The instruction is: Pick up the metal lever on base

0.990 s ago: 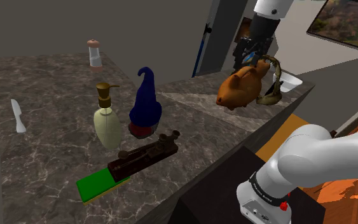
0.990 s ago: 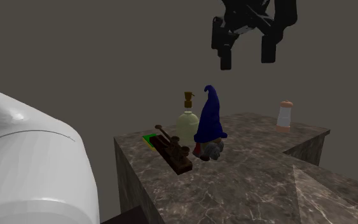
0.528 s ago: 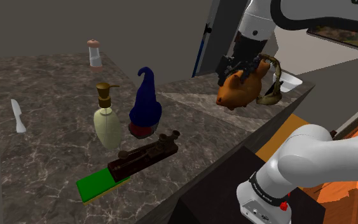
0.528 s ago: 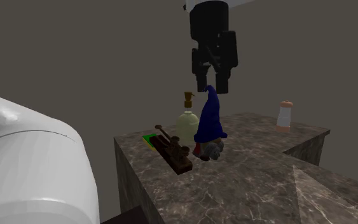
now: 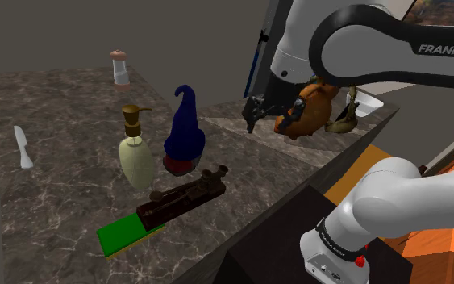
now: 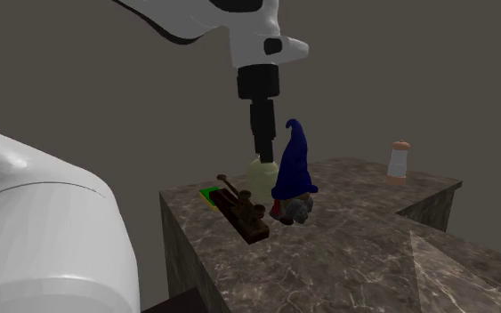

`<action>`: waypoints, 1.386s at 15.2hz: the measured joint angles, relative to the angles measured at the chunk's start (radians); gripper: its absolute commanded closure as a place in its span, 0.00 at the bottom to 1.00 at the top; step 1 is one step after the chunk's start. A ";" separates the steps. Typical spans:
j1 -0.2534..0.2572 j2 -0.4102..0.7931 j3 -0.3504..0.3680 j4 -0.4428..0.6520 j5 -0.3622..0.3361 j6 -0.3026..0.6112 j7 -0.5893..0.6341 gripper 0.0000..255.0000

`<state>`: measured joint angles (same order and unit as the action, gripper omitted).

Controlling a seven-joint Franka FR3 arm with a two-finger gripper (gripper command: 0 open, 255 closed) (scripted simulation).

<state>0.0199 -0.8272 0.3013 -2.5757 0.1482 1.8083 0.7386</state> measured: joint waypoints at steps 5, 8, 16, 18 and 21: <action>-0.012 0.104 0.149 -0.003 0.075 0.137 0.208 0.00; -0.037 0.185 0.239 0.019 0.097 0.215 0.332 0.00; -0.120 0.377 0.423 0.061 0.081 0.397 0.573 0.00; -0.127 0.395 0.434 0.046 0.076 0.429 0.579 0.00; -0.134 0.421 0.453 0.024 0.070 0.474 0.591 0.00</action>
<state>-0.1146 -0.4065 0.7541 -2.5515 0.2186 2.2824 1.3299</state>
